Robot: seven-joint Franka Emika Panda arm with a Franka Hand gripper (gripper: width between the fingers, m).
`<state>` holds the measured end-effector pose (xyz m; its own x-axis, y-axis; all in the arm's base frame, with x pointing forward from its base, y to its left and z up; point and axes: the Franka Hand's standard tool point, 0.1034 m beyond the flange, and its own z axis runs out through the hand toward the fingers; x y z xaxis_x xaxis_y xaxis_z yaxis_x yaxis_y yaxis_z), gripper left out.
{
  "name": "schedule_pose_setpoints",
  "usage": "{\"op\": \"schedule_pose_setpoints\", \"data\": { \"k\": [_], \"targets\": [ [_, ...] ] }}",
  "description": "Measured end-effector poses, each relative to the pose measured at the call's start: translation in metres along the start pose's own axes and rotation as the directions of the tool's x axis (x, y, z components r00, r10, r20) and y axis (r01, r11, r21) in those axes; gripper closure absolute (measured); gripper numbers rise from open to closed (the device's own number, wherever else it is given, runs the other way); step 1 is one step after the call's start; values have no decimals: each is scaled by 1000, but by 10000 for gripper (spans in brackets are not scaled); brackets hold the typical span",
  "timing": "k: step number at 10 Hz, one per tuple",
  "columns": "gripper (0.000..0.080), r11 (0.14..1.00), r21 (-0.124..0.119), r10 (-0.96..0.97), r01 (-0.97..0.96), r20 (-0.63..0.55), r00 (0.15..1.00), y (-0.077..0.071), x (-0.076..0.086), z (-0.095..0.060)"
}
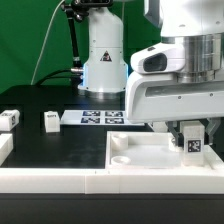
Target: Assemble one leg
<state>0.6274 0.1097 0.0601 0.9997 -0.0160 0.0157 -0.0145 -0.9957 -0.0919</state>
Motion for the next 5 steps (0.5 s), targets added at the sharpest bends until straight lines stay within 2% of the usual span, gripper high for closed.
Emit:
{"op": "schedule_pose_setpoints", "data": {
  "k": [2, 5],
  "targets": [
    [512, 979, 4, 203, -203, -1, 979, 0, 0, 0],
    [512, 861, 13, 509, -508, -3, 861, -4, 0, 0]
  ]
}}
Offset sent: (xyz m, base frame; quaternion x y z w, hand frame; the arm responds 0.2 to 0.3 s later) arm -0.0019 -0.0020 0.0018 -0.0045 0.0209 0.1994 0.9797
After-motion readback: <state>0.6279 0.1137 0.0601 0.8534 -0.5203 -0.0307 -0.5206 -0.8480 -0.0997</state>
